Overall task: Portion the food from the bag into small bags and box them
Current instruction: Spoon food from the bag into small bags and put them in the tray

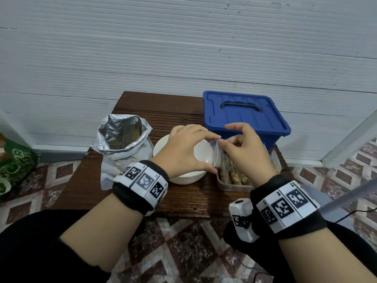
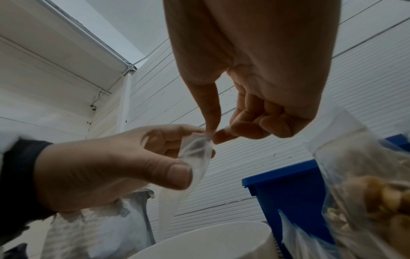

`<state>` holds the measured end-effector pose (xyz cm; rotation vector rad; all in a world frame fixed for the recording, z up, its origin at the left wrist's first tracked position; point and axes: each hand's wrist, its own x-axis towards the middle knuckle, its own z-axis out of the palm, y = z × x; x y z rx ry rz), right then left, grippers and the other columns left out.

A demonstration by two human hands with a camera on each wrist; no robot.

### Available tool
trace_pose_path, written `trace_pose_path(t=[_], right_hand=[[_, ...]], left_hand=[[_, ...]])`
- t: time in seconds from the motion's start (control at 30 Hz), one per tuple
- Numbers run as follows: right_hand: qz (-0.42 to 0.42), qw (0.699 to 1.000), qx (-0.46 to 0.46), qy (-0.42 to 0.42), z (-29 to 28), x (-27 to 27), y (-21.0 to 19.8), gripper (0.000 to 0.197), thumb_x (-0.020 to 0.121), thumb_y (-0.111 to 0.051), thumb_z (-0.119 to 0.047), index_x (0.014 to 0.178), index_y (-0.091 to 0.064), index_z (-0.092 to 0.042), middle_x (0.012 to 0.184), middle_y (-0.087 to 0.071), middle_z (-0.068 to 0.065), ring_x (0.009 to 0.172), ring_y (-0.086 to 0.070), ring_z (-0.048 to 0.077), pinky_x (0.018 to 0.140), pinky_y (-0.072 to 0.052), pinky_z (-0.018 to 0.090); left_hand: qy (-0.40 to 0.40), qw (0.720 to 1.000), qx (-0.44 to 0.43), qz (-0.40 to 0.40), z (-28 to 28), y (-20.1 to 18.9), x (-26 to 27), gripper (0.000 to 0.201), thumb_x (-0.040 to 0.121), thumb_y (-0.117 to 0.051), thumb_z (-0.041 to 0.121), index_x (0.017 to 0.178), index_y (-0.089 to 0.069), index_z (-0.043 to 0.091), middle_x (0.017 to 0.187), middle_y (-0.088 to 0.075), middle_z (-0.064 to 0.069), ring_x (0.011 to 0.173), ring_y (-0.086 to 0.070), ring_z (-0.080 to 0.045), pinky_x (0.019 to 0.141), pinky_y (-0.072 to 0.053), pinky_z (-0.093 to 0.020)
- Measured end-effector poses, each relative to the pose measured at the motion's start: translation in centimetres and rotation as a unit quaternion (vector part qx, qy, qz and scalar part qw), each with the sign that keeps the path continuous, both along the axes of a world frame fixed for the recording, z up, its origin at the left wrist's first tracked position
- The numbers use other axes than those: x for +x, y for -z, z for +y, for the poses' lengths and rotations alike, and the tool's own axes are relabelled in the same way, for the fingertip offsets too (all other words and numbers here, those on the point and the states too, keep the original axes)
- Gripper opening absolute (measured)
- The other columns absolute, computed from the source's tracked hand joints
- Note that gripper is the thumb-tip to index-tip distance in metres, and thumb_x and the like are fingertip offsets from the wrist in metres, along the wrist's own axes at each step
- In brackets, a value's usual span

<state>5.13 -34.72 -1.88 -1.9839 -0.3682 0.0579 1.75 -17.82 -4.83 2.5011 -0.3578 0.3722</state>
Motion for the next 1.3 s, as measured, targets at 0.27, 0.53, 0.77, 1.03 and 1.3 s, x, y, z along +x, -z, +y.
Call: trace_pose_path(t=[0.27, 0.53, 0.77, 1.03, 1.3], right_hand=[[0.043, 0.999, 0.031, 0.01, 0.4, -0.4, -0.2, 0.02, 0.092, -0.06, -0.027, 0.11, -0.052, -0.027, 0.086, -0.07, 0.006, 0.082, -0.065, 0.016, 0.064, -0.045, 0.018], [0.021, 0.997, 0.069, 0.029, 0.3, -0.5, -0.2, 0.007, 0.095, -0.054, -0.033, 0.099, -0.056, -0.028, 0.08, -0.069, -0.002, 0.07, -0.058, 0.004, 0.075, -0.047, 0.027], [-0.026, 0.997, 0.015, -0.069, 5.8, -1.2, -0.9, 0.015, 0.091, -0.058, -0.04, 0.089, -0.066, -0.028, 0.082, -0.067, -0.004, 0.074, -0.057, 0.004, 0.064, -0.042, 0.015], [-0.119, 0.986, -0.062, -0.098, 14.5, -1.2, -0.5, 0.034, 0.084, -0.068, -0.043, 0.107, -0.069, -0.018, 0.081, -0.064, -0.003, 0.08, -0.057, 0.009, 0.075, -0.046, 0.022], [-0.287, 0.947, -0.103, -0.098, 17.0, -1.7, 0.9, 0.017, 0.089, -0.062, -0.026, 0.081, -0.069, -0.014, 0.076, -0.063, -0.001, 0.077, -0.055, 0.023, 0.077, -0.043, 0.041]], left_hand=[[-0.035, 0.988, -0.151, -0.026, -0.1, -0.2, 0.1, 0.045, 0.06, -0.086, 0.043, 0.098, -0.063, 0.034, 0.099, -0.064, 0.019, 0.101, -0.056, 0.002, 0.099, -0.042, -0.041], [-0.088, 0.959, -0.238, -0.13, 0.3, -3.2, -0.9, 0.039, 0.065, -0.087, 0.021, 0.099, -0.068, 0.017, 0.096, -0.065, 0.011, 0.092, -0.058, 0.011, 0.079, -0.042, -0.004], [-0.224, 0.908, -0.286, -0.206, 6.1, -8.7, -3.3, 0.046, 0.066, -0.085, 0.034, 0.107, -0.066, 0.027, 0.1, -0.069, 0.01, 0.089, -0.065, 0.001, 0.08, -0.052, -0.016], [-0.336, 0.919, -0.193, -0.076, 15.0, -7.4, -6.4, 0.052, 0.059, -0.088, 0.038, 0.105, -0.068, 0.025, 0.096, -0.068, 0.011, 0.087, -0.065, -0.007, 0.069, -0.042, -0.004], [-0.254, 0.952, -0.16, 0.062, 16.3, -4.9, -7.5, 0.046, 0.061, -0.087, 0.03, 0.103, -0.067, 0.027, 0.094, -0.064, 0.017, 0.085, -0.056, 0.008, 0.063, -0.039, -0.001]])
